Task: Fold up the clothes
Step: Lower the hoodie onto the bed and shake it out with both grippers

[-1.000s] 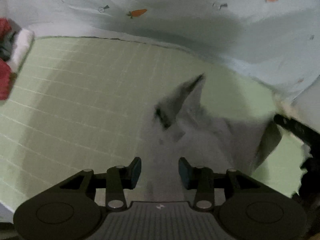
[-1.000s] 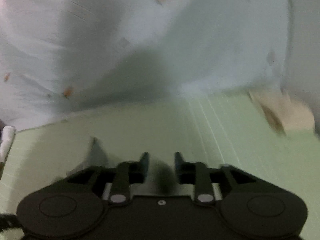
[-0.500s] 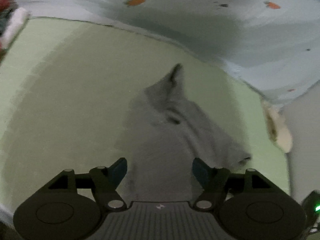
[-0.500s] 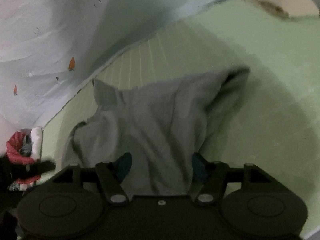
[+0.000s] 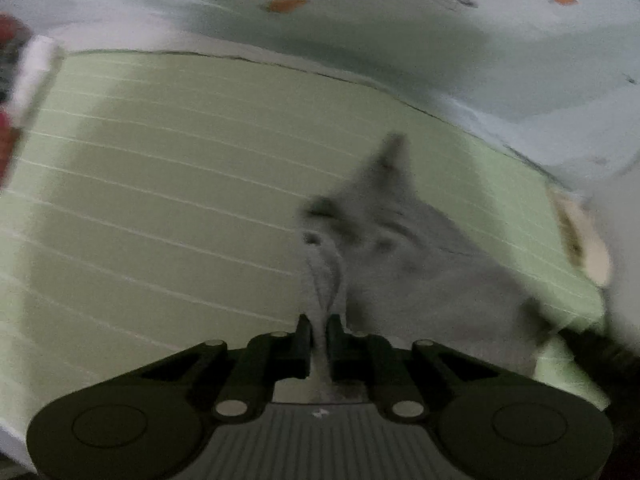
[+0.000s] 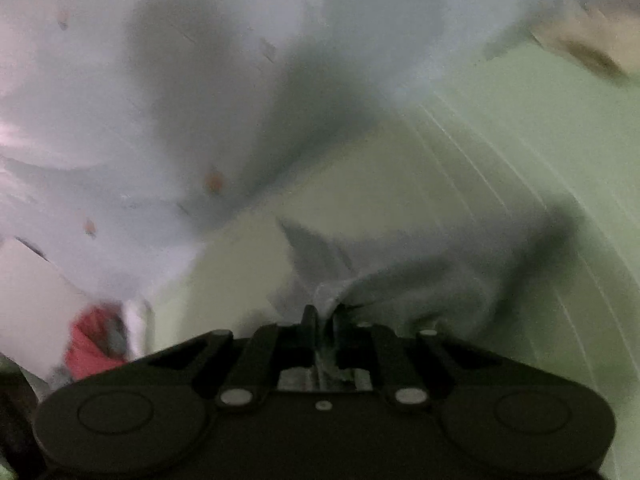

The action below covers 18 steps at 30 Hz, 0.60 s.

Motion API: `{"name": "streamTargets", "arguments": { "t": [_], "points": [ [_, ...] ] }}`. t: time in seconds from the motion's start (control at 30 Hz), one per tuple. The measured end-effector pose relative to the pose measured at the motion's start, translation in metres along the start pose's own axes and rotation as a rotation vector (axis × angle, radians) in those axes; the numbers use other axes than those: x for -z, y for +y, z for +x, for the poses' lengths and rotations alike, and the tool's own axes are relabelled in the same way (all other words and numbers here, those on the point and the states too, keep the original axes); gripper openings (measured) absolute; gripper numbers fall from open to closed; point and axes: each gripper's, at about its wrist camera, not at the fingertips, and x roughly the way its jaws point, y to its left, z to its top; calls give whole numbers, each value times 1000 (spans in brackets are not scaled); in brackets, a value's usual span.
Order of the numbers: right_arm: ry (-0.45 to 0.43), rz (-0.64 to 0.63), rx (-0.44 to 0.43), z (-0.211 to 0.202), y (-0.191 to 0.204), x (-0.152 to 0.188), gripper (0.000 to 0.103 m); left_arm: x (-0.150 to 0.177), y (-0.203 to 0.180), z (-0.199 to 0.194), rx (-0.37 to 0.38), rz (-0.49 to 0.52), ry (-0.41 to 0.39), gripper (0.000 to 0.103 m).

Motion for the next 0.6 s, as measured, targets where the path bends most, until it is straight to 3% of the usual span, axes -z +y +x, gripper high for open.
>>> {"name": "streamTargets", "arguments": {
  "t": [0.07, 0.1, 0.2, 0.27, 0.33, 0.37, 0.43, 0.6],
  "points": [
    [-74, -35, -56, 6, 24, -32, 8, -2, 27, -4, -32, -58, 5, 8],
    [-112, -51, -78, 12, 36, -49, 8, -2, 40, -6, -64, -83, 9, 1],
    [-210, -81, -153, 32, 72, -95, 8, -4, 62, -12, -233, -6, -28, 0],
    [-252, -82, -196, 47, 87, -110, 8, -7, 75, -17, -278, 33, -60, 0],
    [-279, -84, -243, 65, 97, -115, 9, -14, 91, -19, -227, 24, -80, 1],
    [-260, -90, -266, 80, 100, -113, 17, -20, 93, -16, -202, 26, -85, 1],
    [-196, -108, -199, 111, 106, -104, 43, -31, 96, -9, -155, 37, -93, 4],
    [-95, -116, 24, 131, 77, -56, 43, -51, 62, 25, -66, 149, -75, 28]
  ]
}}
